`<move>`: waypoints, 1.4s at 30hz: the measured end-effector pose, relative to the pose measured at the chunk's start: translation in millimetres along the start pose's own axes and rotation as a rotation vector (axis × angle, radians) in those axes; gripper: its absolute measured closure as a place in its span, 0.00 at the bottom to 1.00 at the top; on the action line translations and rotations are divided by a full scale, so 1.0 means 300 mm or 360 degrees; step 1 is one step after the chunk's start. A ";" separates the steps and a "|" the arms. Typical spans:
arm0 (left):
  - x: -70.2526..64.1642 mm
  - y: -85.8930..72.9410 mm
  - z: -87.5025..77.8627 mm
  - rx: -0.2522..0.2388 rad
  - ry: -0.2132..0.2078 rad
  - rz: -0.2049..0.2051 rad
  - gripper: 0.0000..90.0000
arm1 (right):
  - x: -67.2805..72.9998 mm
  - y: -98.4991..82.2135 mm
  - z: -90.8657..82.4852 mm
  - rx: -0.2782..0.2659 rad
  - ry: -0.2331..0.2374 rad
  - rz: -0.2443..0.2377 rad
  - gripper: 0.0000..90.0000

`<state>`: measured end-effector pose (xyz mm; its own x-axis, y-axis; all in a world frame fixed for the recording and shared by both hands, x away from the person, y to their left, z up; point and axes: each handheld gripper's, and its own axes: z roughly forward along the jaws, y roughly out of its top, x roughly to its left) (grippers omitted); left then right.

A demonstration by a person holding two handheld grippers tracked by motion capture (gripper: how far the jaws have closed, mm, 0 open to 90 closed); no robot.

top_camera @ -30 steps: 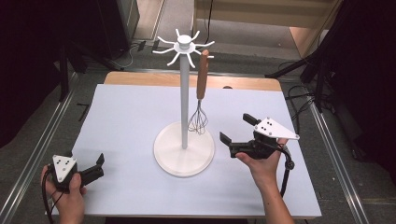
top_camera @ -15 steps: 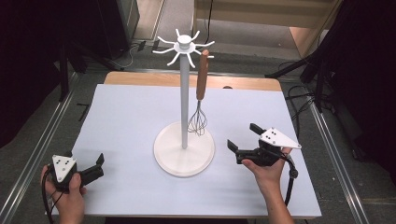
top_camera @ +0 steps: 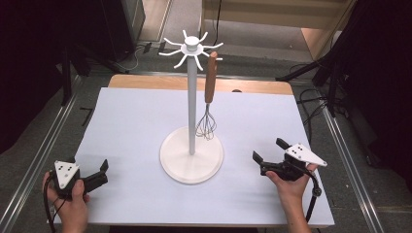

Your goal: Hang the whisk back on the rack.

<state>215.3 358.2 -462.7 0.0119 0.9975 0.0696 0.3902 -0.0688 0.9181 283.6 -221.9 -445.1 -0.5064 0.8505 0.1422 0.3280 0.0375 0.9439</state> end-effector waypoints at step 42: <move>0.003 0.000 0.002 -0.0001 -0.0001 -0.0020 0.00 | -0.313 -0.195 -0.398 0.0003 -0.0342 0.0310 0.00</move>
<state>215.9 359.2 -462.9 0.0074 0.9983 0.0578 0.3898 -0.0561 0.9192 216.7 -366.7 -478.0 -0.2531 0.9334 0.2544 0.4041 -0.1369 0.9044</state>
